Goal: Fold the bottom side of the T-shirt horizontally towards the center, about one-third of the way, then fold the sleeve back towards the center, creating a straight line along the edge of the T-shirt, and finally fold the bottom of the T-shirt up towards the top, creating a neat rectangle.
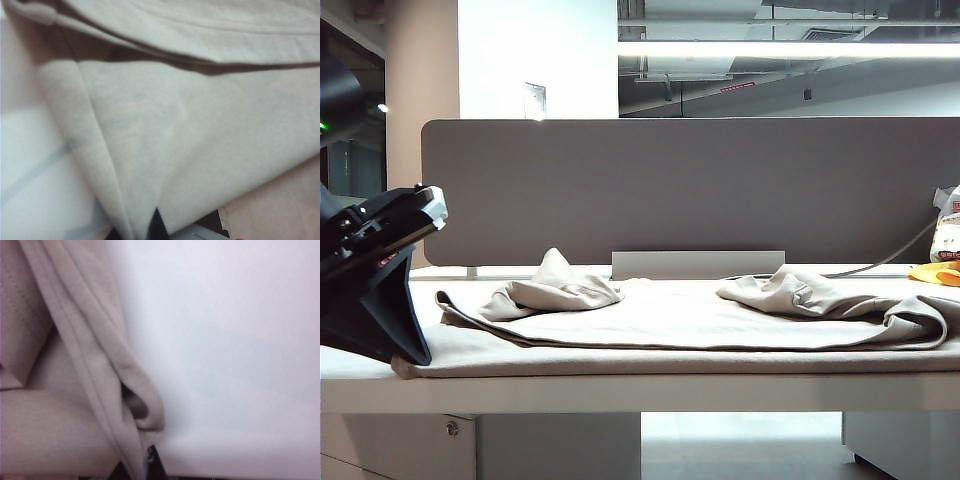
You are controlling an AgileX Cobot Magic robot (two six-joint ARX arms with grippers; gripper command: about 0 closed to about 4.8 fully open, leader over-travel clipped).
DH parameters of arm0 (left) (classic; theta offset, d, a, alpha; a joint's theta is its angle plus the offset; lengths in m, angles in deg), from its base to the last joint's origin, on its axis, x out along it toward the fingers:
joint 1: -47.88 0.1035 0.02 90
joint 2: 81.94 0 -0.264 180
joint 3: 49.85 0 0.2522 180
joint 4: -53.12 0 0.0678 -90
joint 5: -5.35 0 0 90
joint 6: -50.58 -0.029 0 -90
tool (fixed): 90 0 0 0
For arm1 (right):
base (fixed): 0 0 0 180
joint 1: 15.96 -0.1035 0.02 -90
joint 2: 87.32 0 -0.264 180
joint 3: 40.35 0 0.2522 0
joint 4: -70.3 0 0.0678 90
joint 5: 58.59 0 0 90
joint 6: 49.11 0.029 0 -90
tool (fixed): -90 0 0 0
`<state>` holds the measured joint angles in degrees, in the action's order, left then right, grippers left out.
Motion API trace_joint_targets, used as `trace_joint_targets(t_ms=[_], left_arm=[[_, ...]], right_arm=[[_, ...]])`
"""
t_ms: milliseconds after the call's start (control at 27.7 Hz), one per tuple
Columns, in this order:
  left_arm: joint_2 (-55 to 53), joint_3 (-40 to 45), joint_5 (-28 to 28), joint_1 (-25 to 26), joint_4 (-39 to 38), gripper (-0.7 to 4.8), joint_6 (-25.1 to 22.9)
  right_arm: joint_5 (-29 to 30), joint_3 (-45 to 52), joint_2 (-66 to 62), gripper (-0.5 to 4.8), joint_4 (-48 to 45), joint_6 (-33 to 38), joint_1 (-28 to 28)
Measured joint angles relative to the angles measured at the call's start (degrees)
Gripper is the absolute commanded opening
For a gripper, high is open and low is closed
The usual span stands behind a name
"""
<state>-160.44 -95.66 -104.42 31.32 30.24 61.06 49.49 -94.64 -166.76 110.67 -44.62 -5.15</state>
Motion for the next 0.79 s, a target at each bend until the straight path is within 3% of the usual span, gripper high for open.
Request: trace_joint_targets(t_ms=[505,794], left_arm=[[0.0,-0.6,0.3,0.0,2.0,-0.06,-0.7],[0.0,-12.3,2.6,0.0,-0.5,-0.06,-5.2]], right_arm=[[4.7,0.0,-0.1,-0.02,-4.7,0.7,0.0],[9.1,-5.5,-0.1,-0.02,-8.4,4.5,0.0]])
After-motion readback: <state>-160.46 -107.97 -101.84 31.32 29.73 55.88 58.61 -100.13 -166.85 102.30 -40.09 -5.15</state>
